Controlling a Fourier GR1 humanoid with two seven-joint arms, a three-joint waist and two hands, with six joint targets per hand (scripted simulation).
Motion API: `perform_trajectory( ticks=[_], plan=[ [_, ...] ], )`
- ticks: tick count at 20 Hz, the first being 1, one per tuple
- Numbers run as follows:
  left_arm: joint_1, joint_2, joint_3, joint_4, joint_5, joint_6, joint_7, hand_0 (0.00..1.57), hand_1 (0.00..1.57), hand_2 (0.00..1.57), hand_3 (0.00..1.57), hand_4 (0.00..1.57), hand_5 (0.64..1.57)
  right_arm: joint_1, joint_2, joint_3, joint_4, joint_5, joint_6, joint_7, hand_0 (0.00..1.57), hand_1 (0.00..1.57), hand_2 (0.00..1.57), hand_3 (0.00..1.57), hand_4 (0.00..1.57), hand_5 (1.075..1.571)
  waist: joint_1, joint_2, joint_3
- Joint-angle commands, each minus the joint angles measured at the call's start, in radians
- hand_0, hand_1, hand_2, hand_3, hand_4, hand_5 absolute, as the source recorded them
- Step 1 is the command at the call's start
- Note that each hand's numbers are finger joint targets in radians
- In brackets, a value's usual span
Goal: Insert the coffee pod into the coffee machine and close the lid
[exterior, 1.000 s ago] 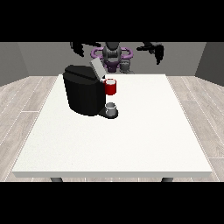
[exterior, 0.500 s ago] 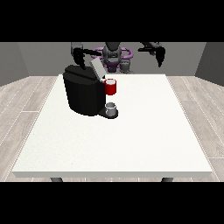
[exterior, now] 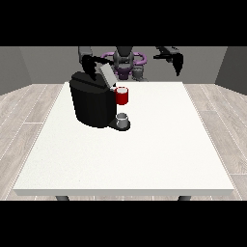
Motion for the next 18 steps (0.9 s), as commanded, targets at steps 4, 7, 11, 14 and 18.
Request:
perform_trajectory(
  ticks=[4, 7, 11, 14, 18],
  plan=[
    [0.072, -0.016, -0.020, -0.050, -0.003, 0.061, -0.005, 0.00, 0.00, 0.00, 0.00, 0.00, 1.571, -0.033, 0.027, 0.021, 0.040, 0.017, 0.014, 0.005, 0.00, 0.00, 0.00, 0.00, 0.04, 1.571, -0.017, -0.001, 0.0020],
    [0.028, 0.026, -0.011, -0.075, 0.051, -0.001, 0.045, 0.00, 0.00, 0.00, 0.00, 0.12, 1.571, -0.066, 0.031, 0.012, 0.081, 0.024, 0.003, -0.014, 0.00, 0.00, 0.00, 0.00, 0.00, 1.571, -0.001, 0.024, 0.0020],
    [0.003, 0.016, -0.039, -0.097, 0.036, 0.028, 0.079, 0.00, 0.00, 0.00, 0.00, 0.00, 1.571, -0.139, 0.026, 0.004, 0.114, 0.033, -0.001, -0.004, 0.00, 0.00, 0.00, 0.00, 0.00, 1.571, 0.022, 0.044, 0.0021],
    [0.065, 0.030, -0.019, -0.025, -0.012, 0.051, -0.071, 0.00, 0.00, 0.00, 0.00, 0.00, 1.571, -0.156, -0.002, 0.002, 0.078, 0.030, 0.027, 0.001, 0.00, 0.00, 0.00, 0.00, 0.00, 1.571, -0.013, 0.070, 0.0017],
    [0.060, 0.027, -0.042, -0.041, 0.024, 0.024, -0.012, 0.00, 0.00, 0.00, 0.00, 0.00, 1.571, -0.178, 0.039, 0.024, 0.114, 0.060, -0.007, 0.010, 0.00, 0.00, 0.00, 0.00, 0.08, 1.571, 0.001, 0.054, 0.0018]
  ],
)
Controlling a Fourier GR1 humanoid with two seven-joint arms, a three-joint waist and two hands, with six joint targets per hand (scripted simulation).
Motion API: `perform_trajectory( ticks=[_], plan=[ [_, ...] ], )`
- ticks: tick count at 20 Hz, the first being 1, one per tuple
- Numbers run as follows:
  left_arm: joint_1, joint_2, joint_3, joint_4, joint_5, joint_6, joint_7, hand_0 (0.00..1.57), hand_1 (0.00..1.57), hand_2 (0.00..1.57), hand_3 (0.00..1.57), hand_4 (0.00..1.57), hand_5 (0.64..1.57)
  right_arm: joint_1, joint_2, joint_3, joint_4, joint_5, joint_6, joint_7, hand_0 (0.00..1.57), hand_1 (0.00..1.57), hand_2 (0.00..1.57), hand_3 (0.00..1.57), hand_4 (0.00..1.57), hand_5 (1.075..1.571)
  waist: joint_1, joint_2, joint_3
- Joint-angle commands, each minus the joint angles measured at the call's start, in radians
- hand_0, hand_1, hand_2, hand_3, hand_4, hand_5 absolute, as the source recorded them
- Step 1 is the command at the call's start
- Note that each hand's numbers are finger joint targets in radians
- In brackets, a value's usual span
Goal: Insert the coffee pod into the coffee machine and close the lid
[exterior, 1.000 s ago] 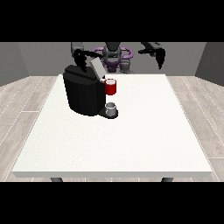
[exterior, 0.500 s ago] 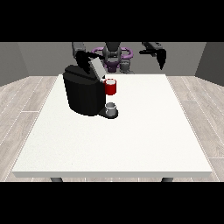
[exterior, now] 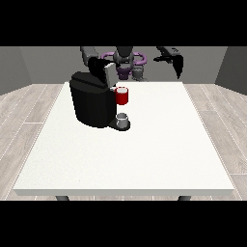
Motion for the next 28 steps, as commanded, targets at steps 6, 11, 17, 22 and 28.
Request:
perform_trajectory(
  ticks=[6, 11, 17, 22, 28],
  plan=[
    [0.004, 0.032, 0.044, 0.110, 0.002, 0.013, -0.110, 0.00, 0.00, 0.00, 0.00, 0.13, 1.571, -0.080, 0.059, 0.083, -0.028, 0.079, -0.042, 0.063, 0.00, 0.00, 0.00, 0.00, 0.00, 1.571, -0.028, 0.009, 0.0015],
    [0.003, 0.021, 0.006, 0.031, 0.014, 0.014, -0.026, 0.00, 0.00, 0.00, 0.00, 0.15, 1.571, -0.072, 0.031, 0.071, 0.038, 0.113, -0.028, -0.034, 0.00, 0.00, 0.00, 0.00, 0.15, 1.571, 0.022, 0.016, 0.0021],
    [-0.031, 0.087, 0.065, 0.111, 0.058, -0.026, -0.071, 0.00, 0.00, 0.00, 0.00, 0.15, 1.571, -0.152, 0.060, 0.075, 0.009, 0.116, -0.024, 0.070, 0.00, 0.00, 0.00, 0.00, 0.07, 1.571, -0.022, 0.004, 0.0018],
    [0.041, 0.033, 0.005, 0.074, 0.005, 0.020, -0.086, 0.00, 0.00, 0.00, 0.00, 0.20, 1.571, -0.076, 0.112, 0.093, -0.034, 0.069, 0.040, 0.004, 0.00, 0.00, 0.00, 0.00, 0.13, 1.571, -0.047, -0.061, 0.0020],
    [0.119, 0.010, 0.011, 0.098, 0.030, 0.004, -0.133, 0.00, 0.00, 0.00, 0.00, 0.21, 1.571, 0.147, 0.155, 0.175, -0.127, -0.057, 0.019, -0.069, 0.00, 0.00, 0.00, 0.00, 0.29, 1.571, -0.097, -0.167, 0.0021]
  ],
)
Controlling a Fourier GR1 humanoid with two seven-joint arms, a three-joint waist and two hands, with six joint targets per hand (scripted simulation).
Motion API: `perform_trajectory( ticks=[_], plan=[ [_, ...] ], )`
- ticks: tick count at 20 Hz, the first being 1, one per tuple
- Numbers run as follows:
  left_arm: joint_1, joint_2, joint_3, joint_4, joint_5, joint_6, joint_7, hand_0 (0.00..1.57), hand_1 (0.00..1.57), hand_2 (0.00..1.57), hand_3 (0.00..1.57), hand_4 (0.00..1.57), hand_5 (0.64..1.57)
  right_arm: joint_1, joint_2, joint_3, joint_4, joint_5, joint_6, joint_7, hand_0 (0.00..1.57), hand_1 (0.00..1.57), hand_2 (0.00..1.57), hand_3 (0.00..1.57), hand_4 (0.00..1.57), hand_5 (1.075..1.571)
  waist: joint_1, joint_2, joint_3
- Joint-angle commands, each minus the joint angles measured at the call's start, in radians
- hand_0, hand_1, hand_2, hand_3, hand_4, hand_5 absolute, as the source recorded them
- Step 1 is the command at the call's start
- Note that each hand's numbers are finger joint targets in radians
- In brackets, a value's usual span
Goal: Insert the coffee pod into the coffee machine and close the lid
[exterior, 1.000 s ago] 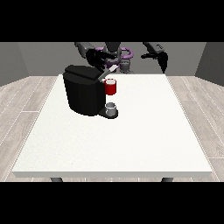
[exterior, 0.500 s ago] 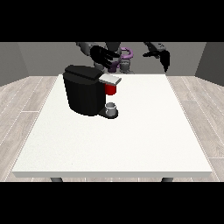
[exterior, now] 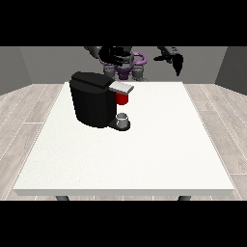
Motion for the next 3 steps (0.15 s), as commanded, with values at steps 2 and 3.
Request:
perform_trajectory(
  ticks=[2, 3],
  plan=[
    [0.035, -0.052, -0.026, 0.007, -0.033, 0.056, -0.023, 0.00, 0.00, 0.00, 0.00, 0.19, 1.571, 0.223, 0.016, 0.099, -0.069, -0.118, -0.038, -0.048, 0.00, 0.00, 0.00, 0.00, 0.25, 1.571, -0.062, -0.082, 0.0004],
    [0.071, -0.015, 0.011, 0.024, -0.003, 0.021, -0.043, 0.00, 0.00, 0.00, 0.00, 0.19, 1.571, 0.267, 0.016, 0.091, -0.083, -0.092, -0.019, -0.062, 0.00, 0.00, 0.00, 0.00, 0.16, 1.571, -0.086, -0.080, 0.0000]
  ],
)
